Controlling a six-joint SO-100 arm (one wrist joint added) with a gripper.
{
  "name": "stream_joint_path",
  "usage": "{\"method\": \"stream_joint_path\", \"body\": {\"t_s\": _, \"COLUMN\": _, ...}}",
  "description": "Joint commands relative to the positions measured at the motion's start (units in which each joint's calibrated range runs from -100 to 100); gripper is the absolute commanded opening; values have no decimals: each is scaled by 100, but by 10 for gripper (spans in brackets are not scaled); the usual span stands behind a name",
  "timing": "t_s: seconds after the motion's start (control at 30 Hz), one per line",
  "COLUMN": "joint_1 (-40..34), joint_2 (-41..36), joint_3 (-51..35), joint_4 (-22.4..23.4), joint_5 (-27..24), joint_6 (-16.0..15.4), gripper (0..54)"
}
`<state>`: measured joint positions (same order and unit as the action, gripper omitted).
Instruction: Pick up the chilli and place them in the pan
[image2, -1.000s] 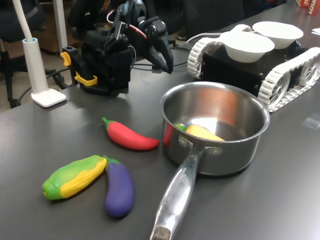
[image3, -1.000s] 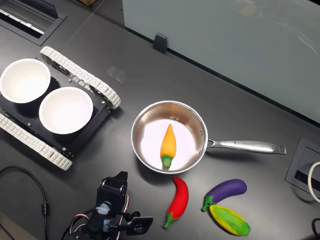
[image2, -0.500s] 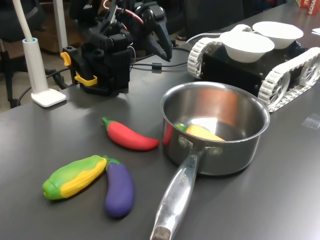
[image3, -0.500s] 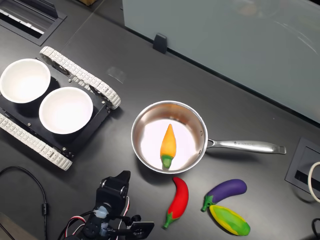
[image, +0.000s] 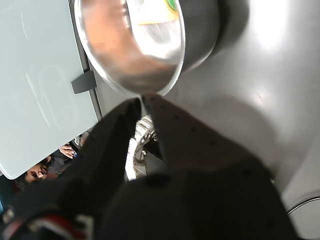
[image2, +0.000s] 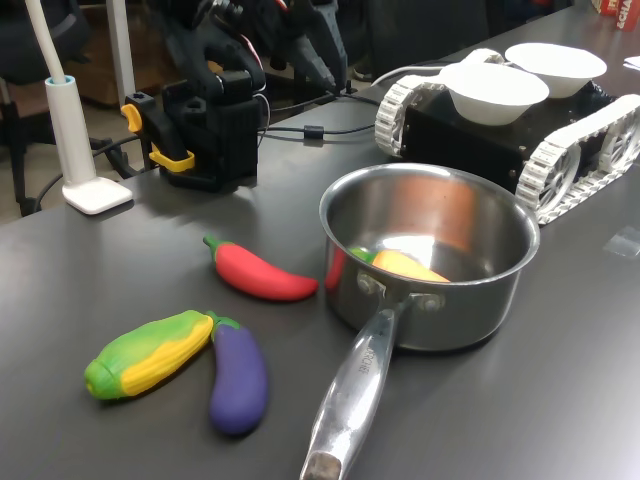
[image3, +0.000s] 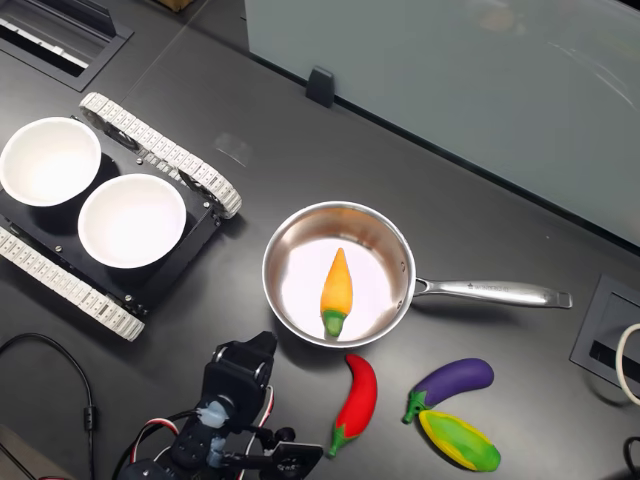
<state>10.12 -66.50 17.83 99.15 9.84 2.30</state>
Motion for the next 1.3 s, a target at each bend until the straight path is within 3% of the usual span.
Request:
{"method": "stream_joint_path", "body": {"t_s": 0.0, "joint_1": 249, "joint_2": 446, "joint_3": -724, "joint_4": 51, "joint_5": 63, "joint_6": 56, "gripper": 0}}
{"method": "stream_joint_path", "body": {"t_s": 0.57, "joint_1": 1304, "joint_2": 1390, "joint_3": -1951, "joint_4": 51, "joint_5": 274, "joint_6": -11, "gripper": 14}}
{"method": "stream_joint_path", "body": {"t_s": 0.83, "joint_1": 2509, "joint_2": 2032, "joint_3": -2487, "joint_4": 51, "joint_5": 640, "joint_6": -709, "gripper": 47}}
{"method": "stream_joint_path", "body": {"t_s": 1.27, "joint_1": 3449, "joint_2": 2614, "joint_3": -2614, "joint_4": 42, "joint_5": 1495, "joint_6": -1188, "gripper": 139}}
